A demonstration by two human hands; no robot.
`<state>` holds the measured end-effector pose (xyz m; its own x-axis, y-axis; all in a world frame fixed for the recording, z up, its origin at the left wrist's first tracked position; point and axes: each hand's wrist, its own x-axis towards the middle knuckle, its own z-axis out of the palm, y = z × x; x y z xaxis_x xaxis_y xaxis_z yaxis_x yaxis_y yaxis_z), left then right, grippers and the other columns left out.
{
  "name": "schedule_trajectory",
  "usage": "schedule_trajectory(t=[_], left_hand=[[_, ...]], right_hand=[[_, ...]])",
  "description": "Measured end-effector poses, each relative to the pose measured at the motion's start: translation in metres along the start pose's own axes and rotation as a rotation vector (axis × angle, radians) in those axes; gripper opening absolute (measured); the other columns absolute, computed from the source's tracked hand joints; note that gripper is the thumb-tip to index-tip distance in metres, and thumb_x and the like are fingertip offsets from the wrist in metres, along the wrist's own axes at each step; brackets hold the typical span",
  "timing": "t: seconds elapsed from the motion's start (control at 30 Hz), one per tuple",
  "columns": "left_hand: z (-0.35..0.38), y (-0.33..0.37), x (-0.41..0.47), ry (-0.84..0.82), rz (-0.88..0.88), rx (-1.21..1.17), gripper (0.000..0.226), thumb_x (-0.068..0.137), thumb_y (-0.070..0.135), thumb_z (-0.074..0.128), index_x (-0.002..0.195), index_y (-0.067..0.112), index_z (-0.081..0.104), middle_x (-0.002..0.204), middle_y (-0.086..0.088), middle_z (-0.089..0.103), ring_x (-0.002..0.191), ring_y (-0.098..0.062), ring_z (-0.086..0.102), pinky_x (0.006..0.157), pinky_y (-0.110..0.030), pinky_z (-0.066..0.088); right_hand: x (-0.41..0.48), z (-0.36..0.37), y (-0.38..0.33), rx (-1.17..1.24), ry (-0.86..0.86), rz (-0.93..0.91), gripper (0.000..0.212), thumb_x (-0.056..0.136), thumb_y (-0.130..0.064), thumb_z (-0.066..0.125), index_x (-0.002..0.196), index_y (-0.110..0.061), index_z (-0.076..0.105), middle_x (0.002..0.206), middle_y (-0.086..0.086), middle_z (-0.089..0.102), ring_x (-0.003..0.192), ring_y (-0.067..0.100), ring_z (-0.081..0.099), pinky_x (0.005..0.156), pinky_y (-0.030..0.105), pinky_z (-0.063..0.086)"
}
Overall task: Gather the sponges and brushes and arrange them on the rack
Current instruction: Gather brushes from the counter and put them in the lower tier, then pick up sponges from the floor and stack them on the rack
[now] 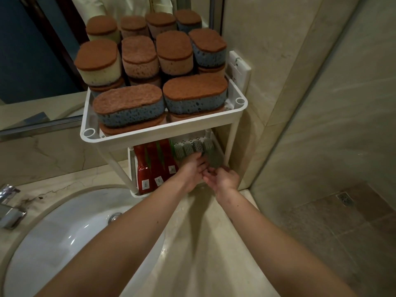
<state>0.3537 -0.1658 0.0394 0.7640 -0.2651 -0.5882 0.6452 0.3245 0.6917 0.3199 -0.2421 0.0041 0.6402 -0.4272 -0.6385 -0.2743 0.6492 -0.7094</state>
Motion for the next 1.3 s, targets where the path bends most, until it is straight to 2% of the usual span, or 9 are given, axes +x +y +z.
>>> schedule_trajectory(t=[0.1, 0.2, 0.4, 0.57, 0.67, 0.77, 0.97, 1.07, 1.3], left_hand=[[-0.001, 0.0, -0.003, -0.023, 0.017, 0.043, 0.047, 0.103, 0.024, 0.032, 0.148, 0.01, 0.027, 0.152, -0.012, 0.036, 0.14, -0.026, 0.033, 0.114, -0.039, 0.025], [-0.008, -0.002, -0.005, -0.024, 0.025, 0.067, 0.048, 0.103, 0.024, 0.033, 0.148, 0.008, 0.028, 0.151, -0.013, 0.037, 0.139, -0.027, 0.035, 0.111, -0.038, 0.03], [-0.024, -0.01, -0.022, 0.167, 0.148, 0.217, 0.035, 0.099, 0.008, 0.042, 0.134, 0.012, 0.046, 0.12, -0.008, 0.061, 0.102, -0.021, 0.062, 0.083, -0.03, 0.051], [-0.05, -0.023, -0.051, 0.273, 0.25, 0.231, 0.024, 0.099, 0.009, 0.044, 0.117, 0.018, 0.057, 0.11, -0.003, 0.064, 0.097, -0.019, 0.065, 0.076, -0.025, 0.053], [-0.071, -0.029, -0.072, 0.33, 0.289, 0.194, 0.024, 0.093, 0.002, 0.052, 0.103, 0.021, 0.06, 0.109, -0.003, 0.064, 0.098, -0.018, 0.063, 0.067, -0.019, 0.052], [-0.098, -0.034, -0.093, 0.399, 0.308, 0.156, 0.022, 0.092, 0.0, 0.052, 0.103, 0.016, 0.061, 0.097, -0.003, 0.065, 0.077, -0.013, 0.063, 0.057, -0.017, 0.052], [-0.157, -0.044, -0.132, 0.554, 0.299, 0.113, 0.023, 0.095, 0.005, 0.046, 0.114, 0.013, 0.058, 0.1, -0.003, 0.064, 0.081, -0.016, 0.062, 0.087, -0.034, 0.051], [-0.189, -0.053, -0.158, 0.619, 0.299, 0.052, 0.023, 0.094, 0.007, 0.049, 0.114, 0.011, 0.059, 0.101, -0.004, 0.065, 0.082, -0.017, 0.063, 0.087, -0.034, 0.052], [-0.264, -0.085, -0.236, 0.827, 0.336, -0.105, 0.019, 0.093, 0.007, 0.052, 0.108, 0.014, 0.061, 0.097, -0.003, 0.065, 0.079, -0.016, 0.063, 0.076, -0.027, 0.05]], right_hand=[[-0.007, 0.0, 0.001, 0.064, 0.001, -0.003, 0.029, 0.096, 0.005, 0.037, 0.122, 0.0, 0.049, 0.09, 0.019, 0.066, 0.068, 0.026, 0.069, 0.047, 0.027, 0.056], [-0.011, -0.002, 0.0, 0.067, 0.005, -0.003, 0.019, 0.097, 0.003, 0.037, 0.112, -0.002, 0.047, 0.103, 0.024, 0.064, 0.074, 0.031, 0.069, 0.05, 0.028, 0.057], [-0.023, -0.011, 0.012, -0.129, 0.01, -0.116, 0.013, 0.098, -0.006, 0.044, 0.097, -0.012, 0.056, 0.078, 0.01, 0.062, 0.054, 0.019, 0.056, 0.049, 0.028, 0.053], [-0.042, -0.011, 0.036, -0.458, -0.101, -0.216, 0.021, 0.093, -0.008, 0.047, 0.099, -0.014, 0.066, 0.103, 0.002, 0.064, 0.097, 0.022, 0.058, 0.095, 0.041, 0.049], [-0.055, -0.006, 0.053, -0.56, -0.164, -0.239, 0.02, 0.092, -0.007, 0.049, 0.096, -0.017, 0.066, 0.101, 0.002, 0.065, 0.094, 0.02, 0.058, 0.091, 0.037, 0.048], [-0.069, 0.003, 0.072, -0.638, -0.24, -0.238, 0.018, 0.092, -0.01, 0.051, 0.087, -0.023, 0.064, 0.092, -0.001, 0.065, 0.083, 0.016, 0.057, 0.081, 0.032, 0.046], [-0.098, 0.022, 0.118, -0.745, -0.379, -0.209, 0.019, 0.087, -0.008, 0.054, 0.098, -0.019, 0.064, 0.093, -0.001, 0.065, 0.084, 0.017, 0.06, 0.08, 0.033, 0.049], [-0.121, 0.03, 0.147, -0.806, -0.47, -0.186, 0.021, 0.085, -0.006, 0.053, 0.099, -0.019, 0.063, 0.089, -0.004, 0.064, 0.075, 0.009, 0.057, 0.071, 0.025, 0.048], [-0.191, 0.044, 0.218, -0.949, -0.701, -0.149, 0.022, 0.085, -0.005, 0.051, 0.098, -0.017, 0.064, 0.093, 0.0, 0.064, 0.081, 0.013, 0.058, 0.078, 0.031, 0.049]])
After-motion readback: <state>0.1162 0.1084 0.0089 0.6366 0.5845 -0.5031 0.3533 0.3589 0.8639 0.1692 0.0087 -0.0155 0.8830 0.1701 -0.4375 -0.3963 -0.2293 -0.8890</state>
